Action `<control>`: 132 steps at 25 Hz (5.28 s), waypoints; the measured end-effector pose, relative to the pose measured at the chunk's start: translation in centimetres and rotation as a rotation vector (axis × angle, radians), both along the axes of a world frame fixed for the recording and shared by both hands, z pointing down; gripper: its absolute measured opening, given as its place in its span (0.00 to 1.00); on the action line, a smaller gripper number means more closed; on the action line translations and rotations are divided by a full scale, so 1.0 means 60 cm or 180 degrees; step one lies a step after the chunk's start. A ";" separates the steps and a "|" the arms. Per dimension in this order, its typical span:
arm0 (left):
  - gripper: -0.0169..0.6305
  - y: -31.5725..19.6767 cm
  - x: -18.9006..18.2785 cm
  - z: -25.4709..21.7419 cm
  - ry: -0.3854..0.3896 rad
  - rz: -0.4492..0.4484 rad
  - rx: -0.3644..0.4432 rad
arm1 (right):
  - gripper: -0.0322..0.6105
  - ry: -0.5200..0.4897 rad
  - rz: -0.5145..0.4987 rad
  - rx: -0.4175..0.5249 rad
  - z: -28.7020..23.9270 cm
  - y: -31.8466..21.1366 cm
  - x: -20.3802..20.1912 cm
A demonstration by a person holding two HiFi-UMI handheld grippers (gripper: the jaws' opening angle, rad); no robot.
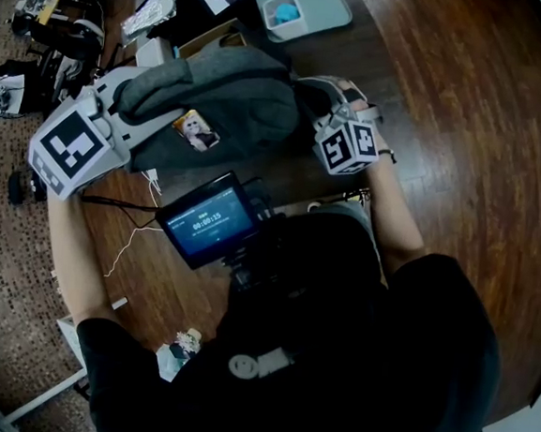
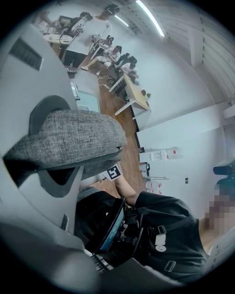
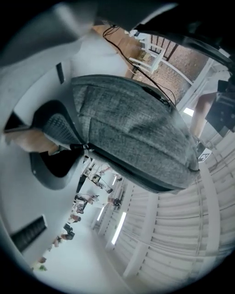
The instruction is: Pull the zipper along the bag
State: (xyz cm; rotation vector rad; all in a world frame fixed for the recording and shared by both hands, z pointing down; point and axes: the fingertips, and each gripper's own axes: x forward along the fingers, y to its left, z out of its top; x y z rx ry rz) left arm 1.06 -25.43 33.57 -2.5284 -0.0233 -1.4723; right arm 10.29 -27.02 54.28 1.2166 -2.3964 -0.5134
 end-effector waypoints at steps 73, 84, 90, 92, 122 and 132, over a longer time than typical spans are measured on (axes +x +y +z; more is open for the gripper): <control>0.27 -0.004 -0.006 0.001 0.0131 -0.0013 0.0225 | 0.08 -0.0221 0.0140 0.0176 -0.018 0.002 0.013; 0.31 -0.009 -0.019 -0.010 0.0218 -0.0015 0.0277 | 0.08 -0.0215 0.0479 -0.0162 -0.064 0.010 0.019; 0.31 -0.011 -0.026 -0.016 0.0212 -0.0038 0.0144 | 0.08 -0.0345 0.0526 -0.0160 -0.143 0.019 0.019; 0.32 -0.014 -0.029 -0.017 0.0219 -0.0039 0.0103 | 0.08 -0.0364 0.0539 -0.0164 -0.170 0.022 0.018; 0.55 0.050 -0.055 -0.019 0.0410 0.0275 -0.0139 | 0.08 0.1715 0.0099 0.1112 -0.447 0.103 -0.128; 0.54 0.031 -0.069 -0.009 0.0542 0.0179 -0.0288 | 0.09 0.2255 -0.0096 0.1204 -0.465 0.093 -0.199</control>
